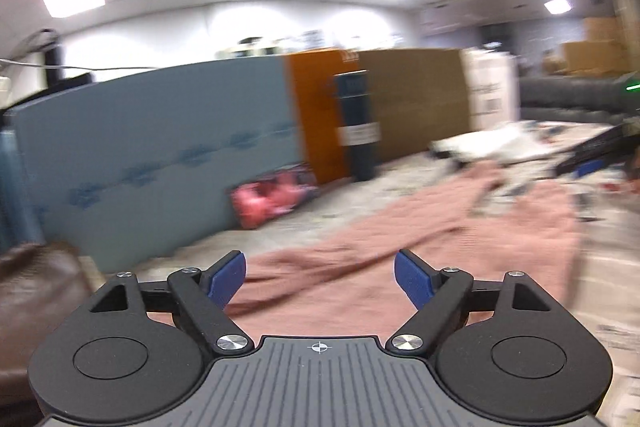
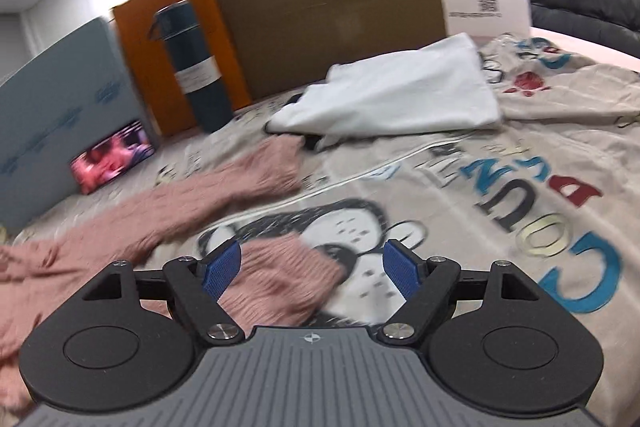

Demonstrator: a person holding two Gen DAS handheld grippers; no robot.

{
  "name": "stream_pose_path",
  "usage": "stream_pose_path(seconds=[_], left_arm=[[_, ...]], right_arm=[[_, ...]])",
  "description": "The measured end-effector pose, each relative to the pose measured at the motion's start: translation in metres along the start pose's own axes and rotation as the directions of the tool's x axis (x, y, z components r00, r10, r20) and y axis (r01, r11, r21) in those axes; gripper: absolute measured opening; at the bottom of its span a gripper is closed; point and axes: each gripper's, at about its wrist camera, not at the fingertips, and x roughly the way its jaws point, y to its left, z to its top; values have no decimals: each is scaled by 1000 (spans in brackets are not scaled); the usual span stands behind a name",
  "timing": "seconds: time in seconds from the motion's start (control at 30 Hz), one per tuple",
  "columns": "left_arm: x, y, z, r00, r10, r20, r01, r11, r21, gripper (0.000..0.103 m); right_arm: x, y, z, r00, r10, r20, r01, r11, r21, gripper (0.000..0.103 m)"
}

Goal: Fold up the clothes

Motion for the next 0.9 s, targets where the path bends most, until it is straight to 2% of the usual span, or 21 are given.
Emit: stream_pose_path(seconds=[0.07, 0.1, 0.13, 0.17, 0.2, 0.27, 0.43, 0.53, 0.67, 0.7, 0.73, 0.8, 0.9], left_arm=[[-2, -13, -4, 994, -112, -3, 112, 993, 29, 87], [-2, -21, -7, 988, -155, -15, 156, 986, 53, 87], [-1, -31, -10, 984, -176, -39, 179, 980, 87, 87], [0, -39, -13, 982, -178, -61, 184, 975, 123, 87], [2, -47, -16, 983, -165, -77, 176, 972, 157, 87], [3, -55, -18, 986, -144, -88, 159, 968, 195, 87], [5, -48, -16, 990, -113, -84, 125, 980, 153, 87], [3, -43, -18, 992, -78, -98, 91, 986, 137, 87], [-4, -29, -21, 992, -28, -124, 40, 995, 93, 87], [-7, -24, -21, 991, -13, -130, 23, 997, 78, 87], [-12, -19, -23, 991, 7, -131, 2, 998, 65, 87], [-25, -11, -25, 990, 46, -132, -41, 998, 43, 87], [-40, 0, -27, 984, 118, -132, -116, 993, 17, 87]], right_arm=[[6, 9, -5, 1000, 1, -18, -1, 999, -46, 67], [9, 15, -9, 1000, -9, -28, 6, 997, -78, 45], [11, 22, -15, 999, -39, -15, 37, 990, -137, 33], [12, 30, -20, 998, -63, -3, 62, 979, -194, 26], [10, 36, -23, 998, -56, 2, 55, 969, -239, 13], [-1, 38, -21, 998, -50, 43, 59, 969, -240, 13], [-29, 28, -5, 978, -110, 176, 147, 966, -213, 12], [-27, 18, -3, 977, -140, 161, 172, 962, -212, 12], [-7, 11, -17, 980, -185, 75, 198, 948, -250, 14], [-2, 10, -19, 976, -210, 64, 219, 941, -258, 24], [-1, 9, -20, 968, -237, 80, 250, 935, -252, 39], [-1, 9, -20, 952, -286, 113, 305, 922, -237, 55], [-11, 19, -15, 943, -268, 197, 309, 926, -217, 58]])
